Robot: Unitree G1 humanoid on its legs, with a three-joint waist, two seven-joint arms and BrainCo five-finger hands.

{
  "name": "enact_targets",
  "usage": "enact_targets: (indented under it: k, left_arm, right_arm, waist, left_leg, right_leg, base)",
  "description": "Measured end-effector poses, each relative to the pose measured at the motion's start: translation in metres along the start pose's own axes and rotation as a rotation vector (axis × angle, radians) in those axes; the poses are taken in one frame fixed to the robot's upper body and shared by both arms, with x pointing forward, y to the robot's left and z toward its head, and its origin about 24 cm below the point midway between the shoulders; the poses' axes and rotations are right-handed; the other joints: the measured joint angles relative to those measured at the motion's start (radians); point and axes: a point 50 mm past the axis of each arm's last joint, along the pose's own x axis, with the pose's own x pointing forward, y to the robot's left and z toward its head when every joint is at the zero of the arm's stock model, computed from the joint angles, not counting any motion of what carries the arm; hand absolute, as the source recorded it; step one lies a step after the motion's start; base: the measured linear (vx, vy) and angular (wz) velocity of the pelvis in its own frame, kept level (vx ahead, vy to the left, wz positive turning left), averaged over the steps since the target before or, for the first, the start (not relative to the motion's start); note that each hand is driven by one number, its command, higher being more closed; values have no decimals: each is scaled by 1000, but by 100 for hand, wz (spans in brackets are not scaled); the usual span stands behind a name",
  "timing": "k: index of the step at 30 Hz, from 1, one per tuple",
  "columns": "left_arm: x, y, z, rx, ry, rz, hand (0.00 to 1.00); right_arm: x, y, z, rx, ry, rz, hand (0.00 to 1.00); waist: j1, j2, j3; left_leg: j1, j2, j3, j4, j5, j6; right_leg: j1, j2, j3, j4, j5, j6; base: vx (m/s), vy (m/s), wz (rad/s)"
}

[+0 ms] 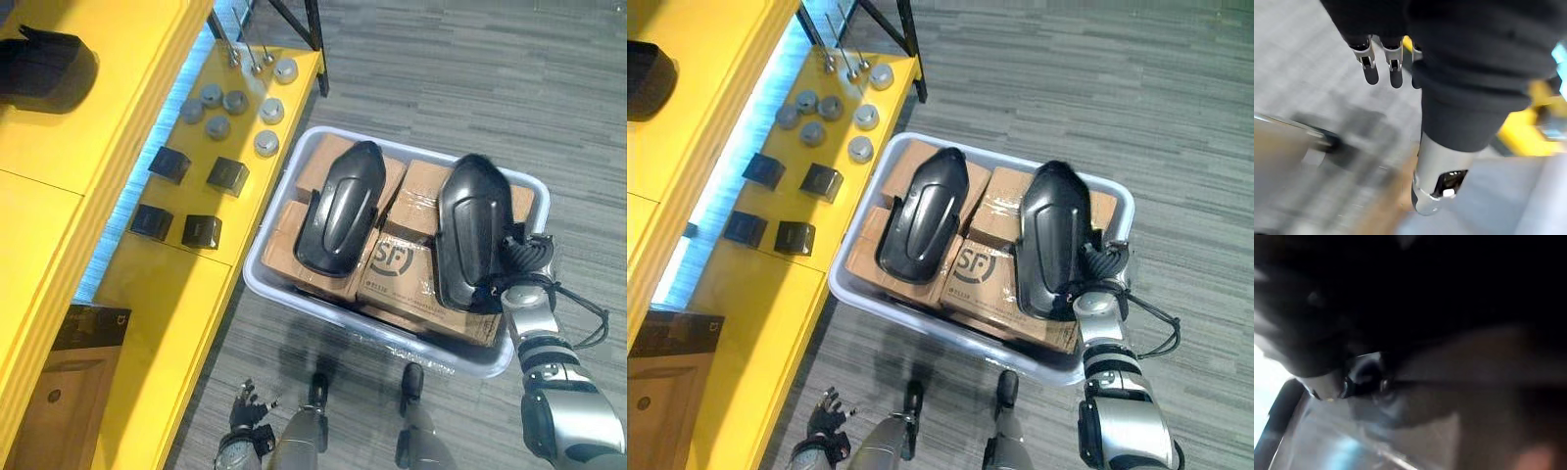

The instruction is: Walk over and take plastic housings, then place them on the shelf

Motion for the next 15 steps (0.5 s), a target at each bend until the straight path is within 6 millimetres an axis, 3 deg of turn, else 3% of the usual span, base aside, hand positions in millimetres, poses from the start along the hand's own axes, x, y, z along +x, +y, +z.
enact_targets:
  k: [3, 7, 9, 11, 15]
  left_arm:
    - [-9, 2, 26, -41, -122, -7, 0]
    - [-24, -3, 65, -13, -308, -31, 0]
    - [-34, -13, 92, 13, -438, -67, 0]
    - [-38, -21, 105, 21, -501, -97, 0]
    - [-44, -44, 114, -34, -529, -231, 0]
  right_arm:
    - [-7, -8, 6, -63, -94, -25, 100]
    - [-26, -7, -10, -155, -123, 7, 100]
    - [-36, -1, -19, -193, -115, 41, 100]
    - [-42, 1, -22, -194, -117, 60, 100]
    - [-46, -2, -1, -190, -218, 39, 100]
  waist:
    - [-4, -2, -31]
    - [-5, -16, -95]
    - [-9, -35, -136]
    - [-10, -42, -177]
    - [-27, -57, -229]
  left_leg:
    - [40, -2, 2, -36, 3, 3]
    - [104, -1, 1, -101, 23, 1]
    - [155, 2, 5, -148, 37, -5]
    - [175, 7, 9, -166, 40, -5]
    - [228, 8, 22, -208, 55, -1]
  right_leg:
    - [34, -1, -1, -21, 0, 0]
    - [81, 0, -5, -53, 0, 0]
    - [115, 3, -3, -69, 0, 0]
    - [125, 7, -1, -69, 0, 0]
    - [155, 6, 3, -70, 0, 0]
  base:
    - [46, 16, 3]
    - [82, -12, 2]
    - [89, -18, -3]
    - [57, -17, -6]
    - [9, -1, -4]
